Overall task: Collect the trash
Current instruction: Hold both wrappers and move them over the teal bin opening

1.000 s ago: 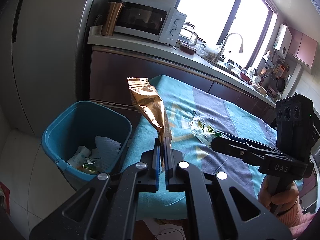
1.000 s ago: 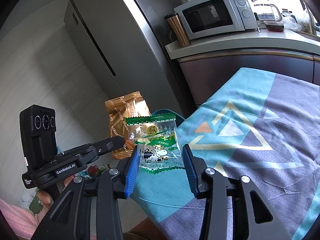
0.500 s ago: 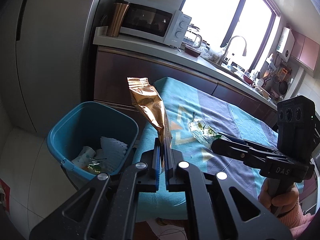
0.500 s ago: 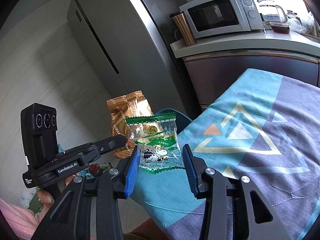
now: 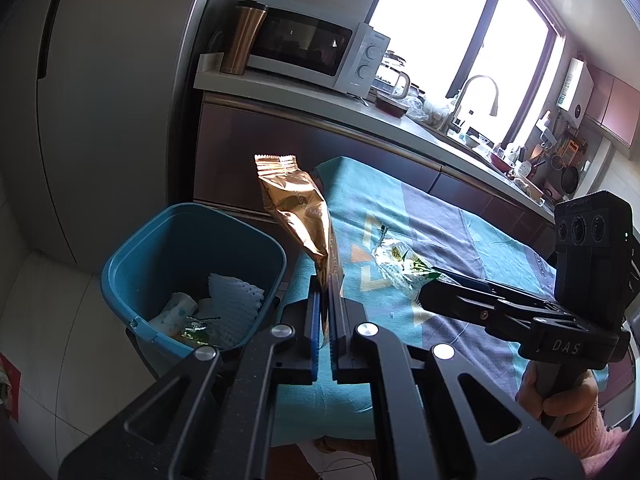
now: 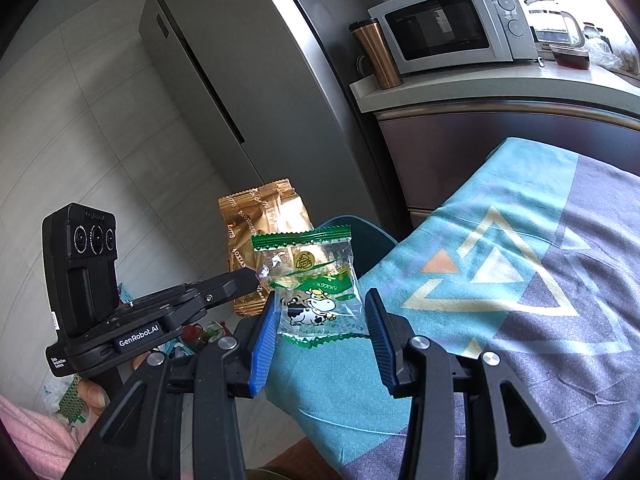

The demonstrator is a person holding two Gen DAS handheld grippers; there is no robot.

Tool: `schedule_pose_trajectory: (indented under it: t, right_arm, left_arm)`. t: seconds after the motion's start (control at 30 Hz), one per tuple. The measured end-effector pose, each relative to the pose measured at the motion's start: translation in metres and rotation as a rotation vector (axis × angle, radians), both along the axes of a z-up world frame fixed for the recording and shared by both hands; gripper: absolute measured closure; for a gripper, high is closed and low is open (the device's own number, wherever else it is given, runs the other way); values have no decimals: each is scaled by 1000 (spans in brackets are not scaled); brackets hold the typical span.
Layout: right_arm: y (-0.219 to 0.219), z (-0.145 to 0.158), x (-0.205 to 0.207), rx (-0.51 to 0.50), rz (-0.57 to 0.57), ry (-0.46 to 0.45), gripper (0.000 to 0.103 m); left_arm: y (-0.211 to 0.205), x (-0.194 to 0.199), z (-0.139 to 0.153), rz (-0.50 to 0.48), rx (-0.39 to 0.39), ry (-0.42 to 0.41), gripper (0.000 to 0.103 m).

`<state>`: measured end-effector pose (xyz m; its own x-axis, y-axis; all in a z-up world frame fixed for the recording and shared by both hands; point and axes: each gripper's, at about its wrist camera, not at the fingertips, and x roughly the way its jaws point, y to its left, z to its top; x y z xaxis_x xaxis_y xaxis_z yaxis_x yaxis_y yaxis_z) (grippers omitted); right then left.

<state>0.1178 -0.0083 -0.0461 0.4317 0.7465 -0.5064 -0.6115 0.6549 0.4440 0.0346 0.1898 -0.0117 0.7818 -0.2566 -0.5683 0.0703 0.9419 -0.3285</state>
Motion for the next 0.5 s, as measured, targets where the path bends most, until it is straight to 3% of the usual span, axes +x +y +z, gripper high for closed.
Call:
schedule_pose_trajectory:
  t: [0.5]
  right_arm:
    - [8,-2,5,-2,16,2,62]
  left_arm:
    - [6,-2,0,24,6,-1,99]
